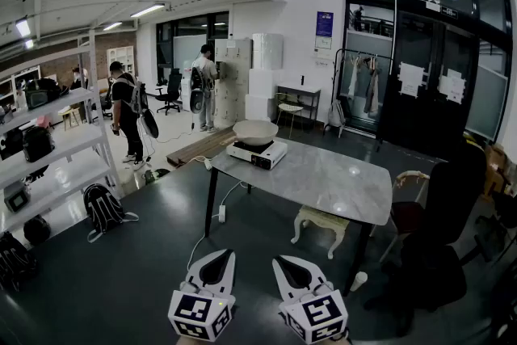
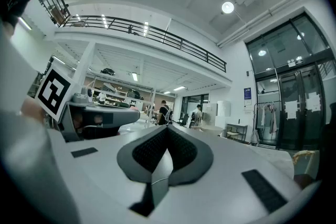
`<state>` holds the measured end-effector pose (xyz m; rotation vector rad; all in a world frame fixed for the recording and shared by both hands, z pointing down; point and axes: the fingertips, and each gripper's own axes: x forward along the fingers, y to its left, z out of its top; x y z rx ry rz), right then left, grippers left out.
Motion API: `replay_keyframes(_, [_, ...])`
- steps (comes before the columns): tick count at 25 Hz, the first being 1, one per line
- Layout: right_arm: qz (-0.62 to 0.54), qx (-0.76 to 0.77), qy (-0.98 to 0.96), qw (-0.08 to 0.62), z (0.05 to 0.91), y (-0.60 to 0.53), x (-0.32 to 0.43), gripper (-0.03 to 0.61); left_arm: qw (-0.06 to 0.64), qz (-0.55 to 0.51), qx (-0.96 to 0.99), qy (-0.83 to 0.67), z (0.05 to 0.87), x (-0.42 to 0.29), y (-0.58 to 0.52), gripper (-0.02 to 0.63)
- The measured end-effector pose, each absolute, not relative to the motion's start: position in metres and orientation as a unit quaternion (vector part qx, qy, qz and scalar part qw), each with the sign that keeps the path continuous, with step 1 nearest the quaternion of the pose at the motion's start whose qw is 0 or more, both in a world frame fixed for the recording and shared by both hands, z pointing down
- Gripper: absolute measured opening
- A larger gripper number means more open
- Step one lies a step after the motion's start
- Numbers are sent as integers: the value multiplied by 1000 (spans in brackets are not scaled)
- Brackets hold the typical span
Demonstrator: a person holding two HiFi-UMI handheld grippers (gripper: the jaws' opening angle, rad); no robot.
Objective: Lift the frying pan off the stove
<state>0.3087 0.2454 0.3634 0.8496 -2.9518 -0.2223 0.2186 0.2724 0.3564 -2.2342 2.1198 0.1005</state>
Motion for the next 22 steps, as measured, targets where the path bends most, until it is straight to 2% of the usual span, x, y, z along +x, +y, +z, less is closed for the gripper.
replay_keyframes(10, [-67, 282, -957, 25, 365, 228, 311, 25, 44, 41, -718, 693, 350, 200, 265, 11])
replay_keyframes(22, [-75, 287, -955, 13, 357, 125, 230, 25, 46, 43, -729, 682, 345, 115, 155, 11])
